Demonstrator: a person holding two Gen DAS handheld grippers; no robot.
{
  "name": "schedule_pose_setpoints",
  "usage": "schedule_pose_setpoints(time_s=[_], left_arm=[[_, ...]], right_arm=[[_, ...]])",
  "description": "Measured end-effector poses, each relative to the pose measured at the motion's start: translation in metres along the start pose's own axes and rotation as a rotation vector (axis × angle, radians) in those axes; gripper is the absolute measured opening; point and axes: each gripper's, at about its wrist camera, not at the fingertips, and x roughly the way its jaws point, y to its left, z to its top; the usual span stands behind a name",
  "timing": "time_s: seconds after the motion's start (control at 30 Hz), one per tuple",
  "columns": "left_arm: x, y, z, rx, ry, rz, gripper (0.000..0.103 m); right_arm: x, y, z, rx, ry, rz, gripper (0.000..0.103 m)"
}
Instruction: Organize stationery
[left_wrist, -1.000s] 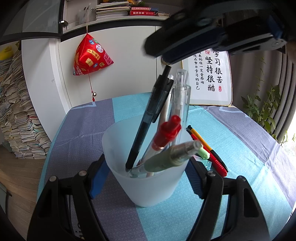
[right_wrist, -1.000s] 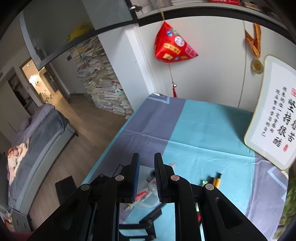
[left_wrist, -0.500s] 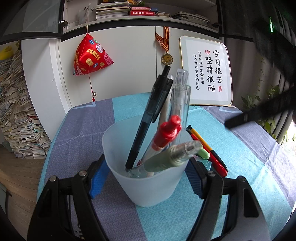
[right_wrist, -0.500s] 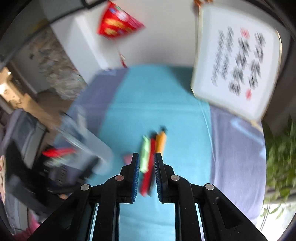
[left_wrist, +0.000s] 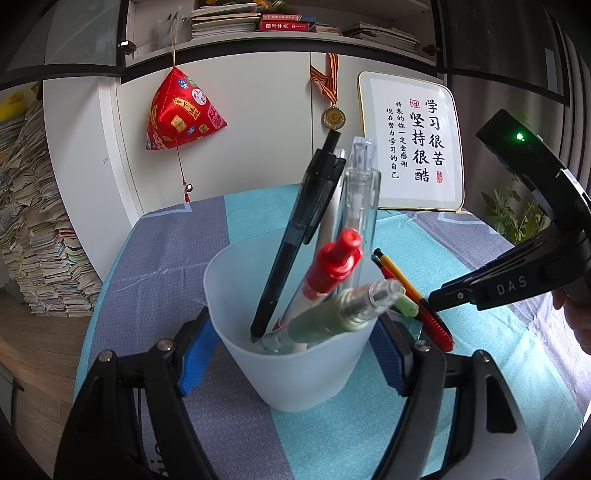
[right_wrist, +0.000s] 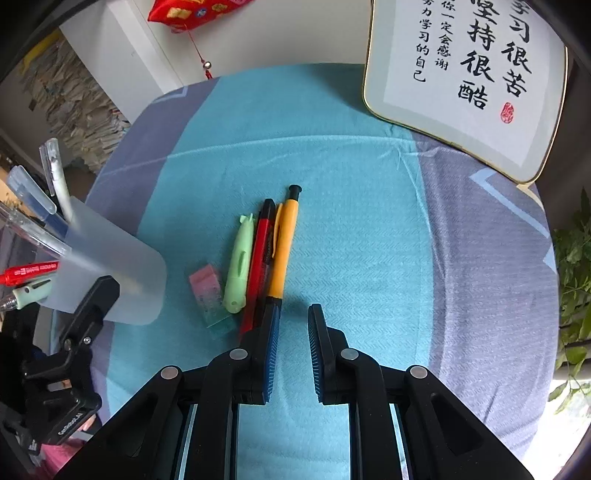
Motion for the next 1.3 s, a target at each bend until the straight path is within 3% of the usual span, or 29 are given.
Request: schedule_pose_setpoints(time_s=[0.77,1.1,1.3], left_arm=[[0.000,0.001,0.000,0.003,0.000,0.002,0.074],[0.000,0.001,0.000,0.003,0.001,0.002,0.074],[0.000,0.001,0.000,0.002,0.000,0.002,0.074]], right_arm=[[0.015,0.022,0.016,-0.023,0.032,0.024,0.013],[-0.009,-0.006,-0.014,-0.047,0.045,-0.104,0.010],[-0.020,-0.025,-0.042,-0.103,0.127,-0.146,0.010]])
